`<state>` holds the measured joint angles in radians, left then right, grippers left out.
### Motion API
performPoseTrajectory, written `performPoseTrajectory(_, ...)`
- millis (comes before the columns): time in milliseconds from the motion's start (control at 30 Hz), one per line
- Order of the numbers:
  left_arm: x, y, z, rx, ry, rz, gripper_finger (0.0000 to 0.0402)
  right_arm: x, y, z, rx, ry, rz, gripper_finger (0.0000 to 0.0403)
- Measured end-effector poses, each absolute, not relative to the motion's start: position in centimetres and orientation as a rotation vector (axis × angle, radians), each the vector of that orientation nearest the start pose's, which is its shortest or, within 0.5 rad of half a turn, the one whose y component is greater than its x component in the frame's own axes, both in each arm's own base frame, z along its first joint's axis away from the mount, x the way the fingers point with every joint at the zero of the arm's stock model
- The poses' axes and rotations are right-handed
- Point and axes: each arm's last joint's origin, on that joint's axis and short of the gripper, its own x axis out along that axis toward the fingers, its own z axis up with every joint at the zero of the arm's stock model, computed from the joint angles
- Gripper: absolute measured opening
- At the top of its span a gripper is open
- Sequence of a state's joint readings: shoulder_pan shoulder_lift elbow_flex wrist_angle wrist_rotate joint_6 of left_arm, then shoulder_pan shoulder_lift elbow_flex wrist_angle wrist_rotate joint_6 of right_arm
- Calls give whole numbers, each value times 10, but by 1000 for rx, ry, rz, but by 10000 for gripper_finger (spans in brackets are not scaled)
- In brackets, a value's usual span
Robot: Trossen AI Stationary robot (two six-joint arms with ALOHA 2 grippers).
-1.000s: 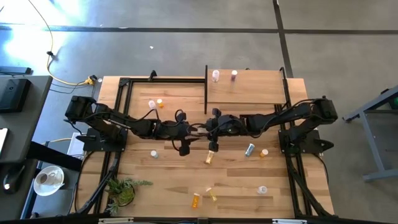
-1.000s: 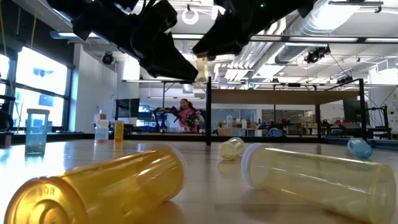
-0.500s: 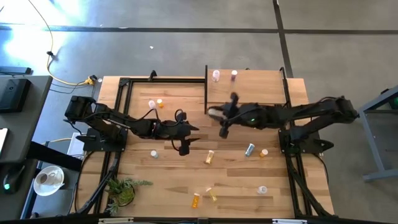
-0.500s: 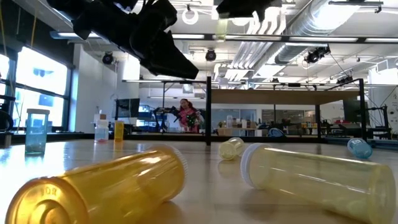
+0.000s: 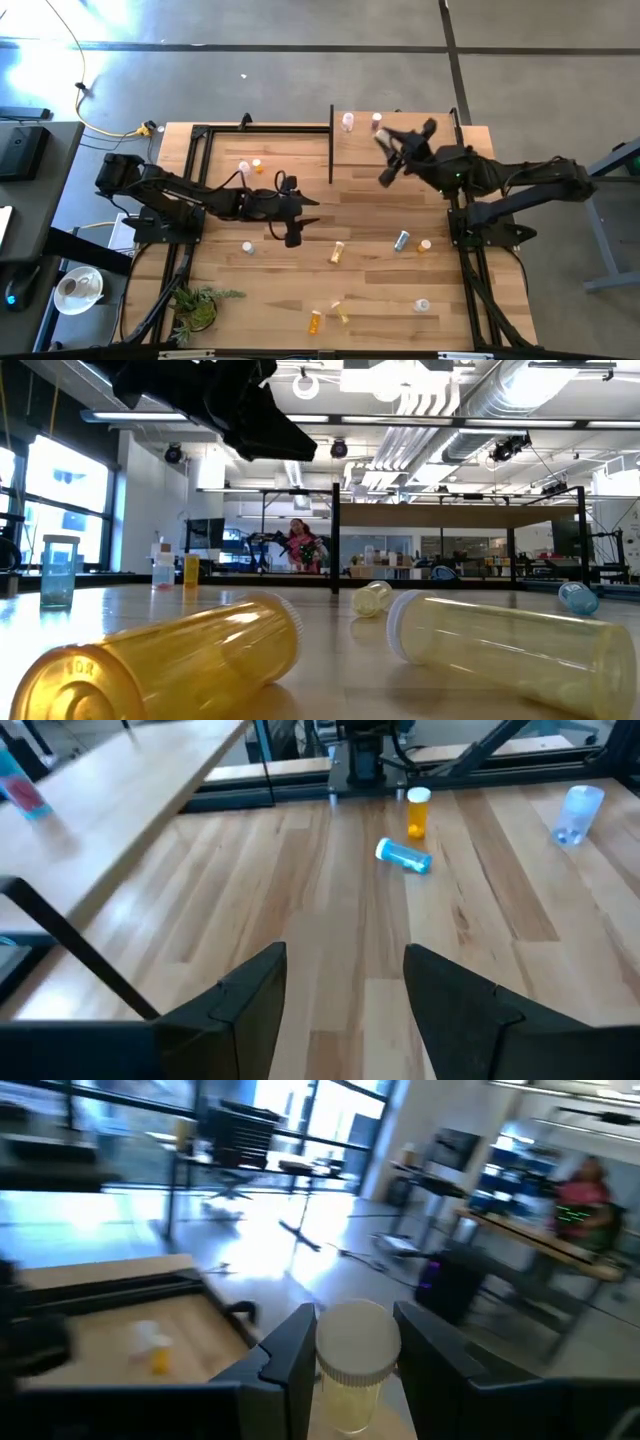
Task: Pick and place medicine bottles onto shelf by color
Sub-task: Put the top yellow pill bottle on the shelf
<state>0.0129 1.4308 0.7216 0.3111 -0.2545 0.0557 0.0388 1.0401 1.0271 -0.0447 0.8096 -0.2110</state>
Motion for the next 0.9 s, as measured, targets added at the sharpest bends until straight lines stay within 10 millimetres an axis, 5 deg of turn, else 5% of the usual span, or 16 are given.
performPoseTrajectory(367,287,25,229,193,379,377,192,193,-63,350,-108,156,-1042,108)
performPoseTrajectory(900,283,51,228,158,398,467,191,161,-106,308,46,199,-1344,108)
